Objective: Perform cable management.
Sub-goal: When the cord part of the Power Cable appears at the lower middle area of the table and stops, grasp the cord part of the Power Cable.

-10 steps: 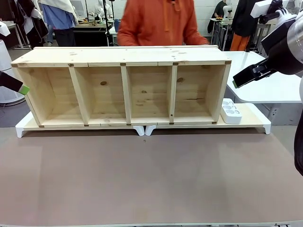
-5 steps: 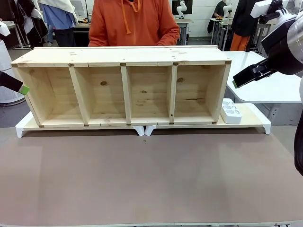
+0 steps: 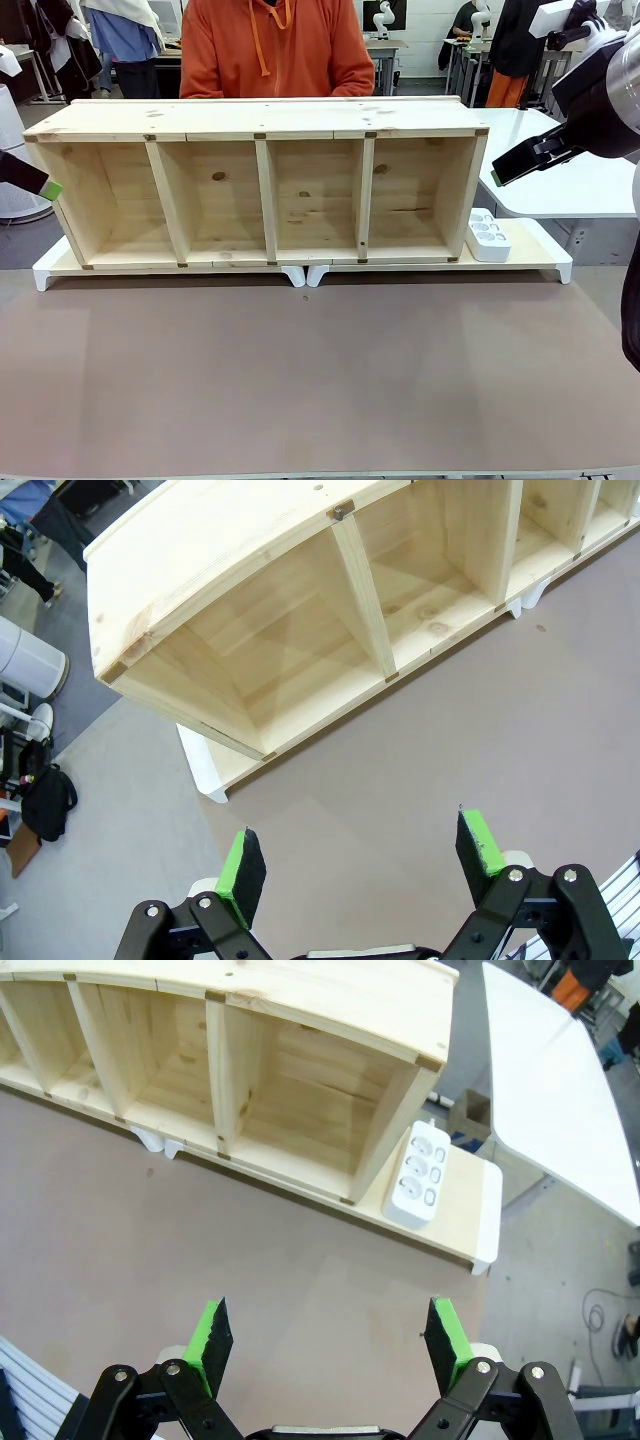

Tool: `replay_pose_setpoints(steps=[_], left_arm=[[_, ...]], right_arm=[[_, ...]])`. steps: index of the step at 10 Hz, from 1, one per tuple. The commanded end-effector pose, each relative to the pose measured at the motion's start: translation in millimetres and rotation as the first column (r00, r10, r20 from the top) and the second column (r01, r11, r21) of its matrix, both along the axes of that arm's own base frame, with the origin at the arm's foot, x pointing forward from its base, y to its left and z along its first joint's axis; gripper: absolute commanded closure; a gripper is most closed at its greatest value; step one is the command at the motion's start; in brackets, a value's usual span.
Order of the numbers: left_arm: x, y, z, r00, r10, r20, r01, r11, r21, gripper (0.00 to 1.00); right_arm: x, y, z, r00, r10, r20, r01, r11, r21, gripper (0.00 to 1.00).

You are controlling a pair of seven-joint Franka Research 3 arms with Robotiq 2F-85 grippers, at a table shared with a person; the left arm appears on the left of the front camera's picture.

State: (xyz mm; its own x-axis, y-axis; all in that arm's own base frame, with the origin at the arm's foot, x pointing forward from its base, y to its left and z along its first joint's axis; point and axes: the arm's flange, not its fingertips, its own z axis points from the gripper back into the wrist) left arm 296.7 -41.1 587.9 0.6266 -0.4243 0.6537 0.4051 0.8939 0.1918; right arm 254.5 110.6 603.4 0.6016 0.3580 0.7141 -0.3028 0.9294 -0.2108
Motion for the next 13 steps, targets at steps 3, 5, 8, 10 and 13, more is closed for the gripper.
replay_pose_setpoints(steps=[3, 5, 8, 10, 13], left_arm=[[0.8, 0.0, -0.4, 1.0, 0.0, 0.0, 0.0, 1.0, 0.0, 0.0], [0.8, 0.0, -0.4, 1.0, 0.0, 0.0, 0.0, 1.0, 0.0, 0.0], [0.8, 0.0, -0.4, 1.0, 0.0, 0.0, 0.0, 1.0, 0.0, 0.0], [0.8, 0.0, -0.4, 1.0, 0.0, 0.0, 0.0, 1.0, 0.0, 0.0], [0.8, 0.0, -0.4, 1.0, 0.0, 0.0, 0.0, 1.0, 0.0, 0.0]], right_arm=[[1.0, -0.7, -0.6, 1.0, 0.0, -0.002, 0.0, 1.0, -0.002, 0.0], [1.0, -0.7, -0.6, 1.0, 0.0, -0.002, 0.0, 1.0, -0.002, 0.0], [1.0, -0.7, -0.6, 1.0, 0.0, -0.002, 0.0, 1.0, -0.002, 0.0], [1.0, -0.7, -0.6, 1.0, 0.0, -0.002, 0.0, 1.0, -0.002, 0.0], [1.0, -0.7, -0.6, 1.0, 0.0, -0.002, 0.0, 1.0, -0.002, 0.0]])
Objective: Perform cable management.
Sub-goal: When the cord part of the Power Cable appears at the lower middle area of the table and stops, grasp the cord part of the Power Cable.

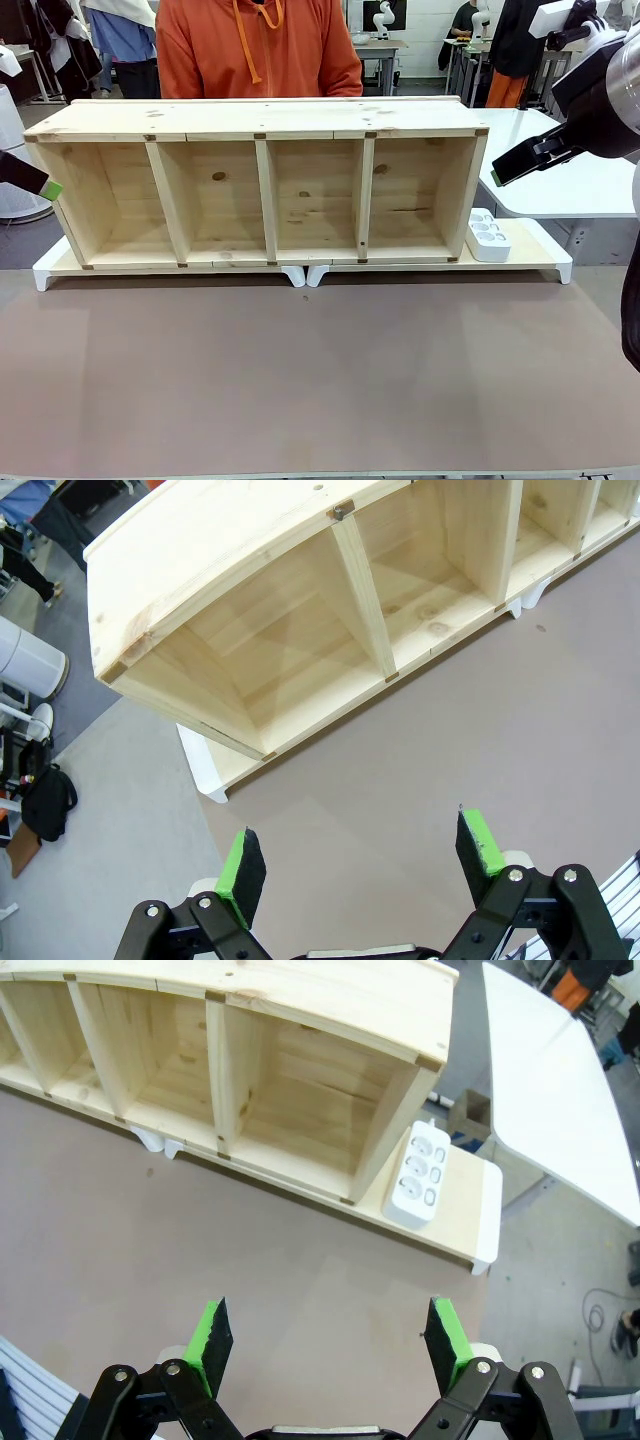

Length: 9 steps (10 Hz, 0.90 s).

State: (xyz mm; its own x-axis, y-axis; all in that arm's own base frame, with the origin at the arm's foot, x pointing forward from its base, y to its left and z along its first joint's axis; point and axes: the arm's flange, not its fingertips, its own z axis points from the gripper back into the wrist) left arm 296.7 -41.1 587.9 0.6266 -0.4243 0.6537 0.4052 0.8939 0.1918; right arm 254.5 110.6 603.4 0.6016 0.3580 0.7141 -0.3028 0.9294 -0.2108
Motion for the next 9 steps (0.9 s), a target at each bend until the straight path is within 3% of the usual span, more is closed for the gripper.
replay_pose_setpoints(steps=[1, 9], left_arm=[[0.8, 0.0, -0.4, 1.0, 0.0, 0.0, 0.0, 1.0, 0.0, 0.0], [0.8, 0.0, -0.4, 1.0, 0.0, 0.0, 0.0, 1.0, 0.0, 0.0]], right_arm=[[1.0, -0.7, -0.6, 1.0, 0.0, -0.002, 0.0, 1.0, -0.002, 0.0], [1.0, -0.7, -0.6, 1.0, 0.0, -0.002, 0.0, 1.0, -0.002, 0.0]])
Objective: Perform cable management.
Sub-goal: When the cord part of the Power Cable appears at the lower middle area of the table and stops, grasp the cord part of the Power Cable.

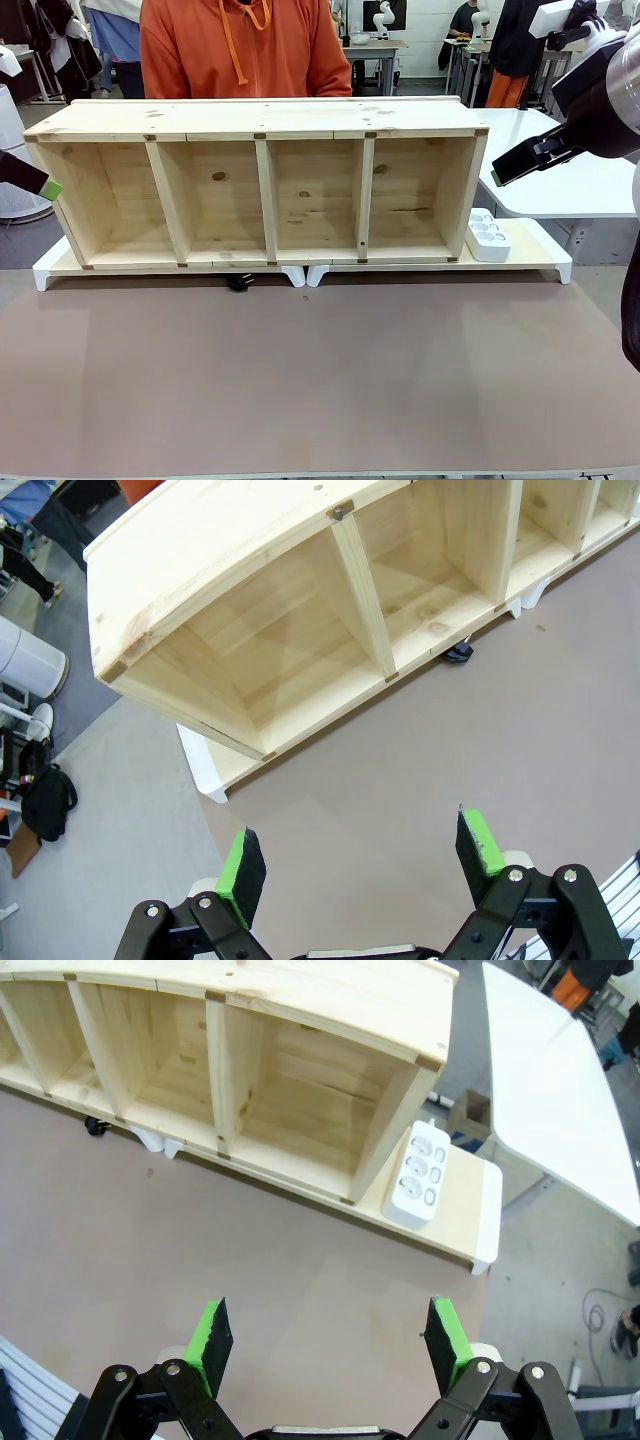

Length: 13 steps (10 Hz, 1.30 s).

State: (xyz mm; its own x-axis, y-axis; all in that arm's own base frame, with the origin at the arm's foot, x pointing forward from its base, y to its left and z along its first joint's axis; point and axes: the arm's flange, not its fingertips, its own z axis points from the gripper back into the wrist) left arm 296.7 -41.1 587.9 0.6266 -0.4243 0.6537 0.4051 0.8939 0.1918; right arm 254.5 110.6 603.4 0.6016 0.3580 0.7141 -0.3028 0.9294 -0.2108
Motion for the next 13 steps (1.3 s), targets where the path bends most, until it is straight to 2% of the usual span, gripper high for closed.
replay_pose_setpoints(steps=[1, 13], left_arm=[[0.8, 0.0, -0.4, 1.0, 0.0, 0.0, 0.0, 1.0, 0.0, 0.0], [0.8, 0.0, -0.4, 1.0, 0.0, 0.0, 0.0, 1.0, 0.0, 0.0]], right_arm=[[1.0, -0.7, -0.6, 1.0, 0.0, -0.002, 0.0, 1.0, -0.002, 0.0], [1.0, -0.7, -0.6, 1.0, 0.0, -0.002, 0.0, 1.0, -0.002, 0.0]])
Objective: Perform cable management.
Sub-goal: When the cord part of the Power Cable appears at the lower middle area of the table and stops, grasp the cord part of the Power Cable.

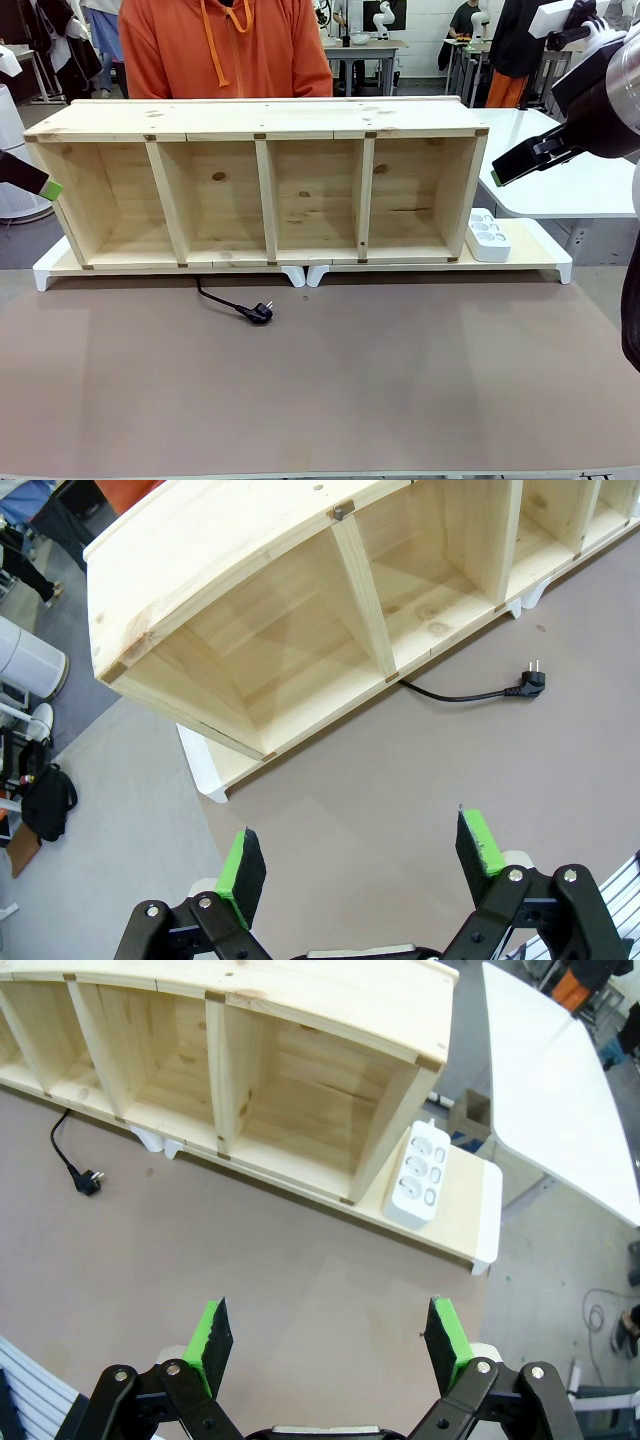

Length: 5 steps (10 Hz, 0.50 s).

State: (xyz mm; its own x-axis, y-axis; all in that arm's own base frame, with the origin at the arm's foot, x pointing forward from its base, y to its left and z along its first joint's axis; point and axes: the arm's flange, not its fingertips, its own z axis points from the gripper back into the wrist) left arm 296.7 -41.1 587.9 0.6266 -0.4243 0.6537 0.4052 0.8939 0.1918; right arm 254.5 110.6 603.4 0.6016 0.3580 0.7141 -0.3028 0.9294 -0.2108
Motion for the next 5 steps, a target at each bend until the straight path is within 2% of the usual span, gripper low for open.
replay_pose_setpoints(steps=[1, 5], left_arm=[[0.8, 0.0, -0.4, 1.0, 0.0, 0.0, 0.0, 1.0, 0.0, 0.0], [0.8, 0.0, -0.4, 1.0, 0.0, 0.0, 0.0, 1.0, 0.0, 0.0]], right_arm=[[1.0, -0.7, -0.6, 1.0, 0.0, -0.002, 0.0, 1.0, -0.002, 0.0], [1.0, -0.7, -0.6, 1.0, 0.0, -0.002, 0.0, 1.0, -0.002, 0.0]])
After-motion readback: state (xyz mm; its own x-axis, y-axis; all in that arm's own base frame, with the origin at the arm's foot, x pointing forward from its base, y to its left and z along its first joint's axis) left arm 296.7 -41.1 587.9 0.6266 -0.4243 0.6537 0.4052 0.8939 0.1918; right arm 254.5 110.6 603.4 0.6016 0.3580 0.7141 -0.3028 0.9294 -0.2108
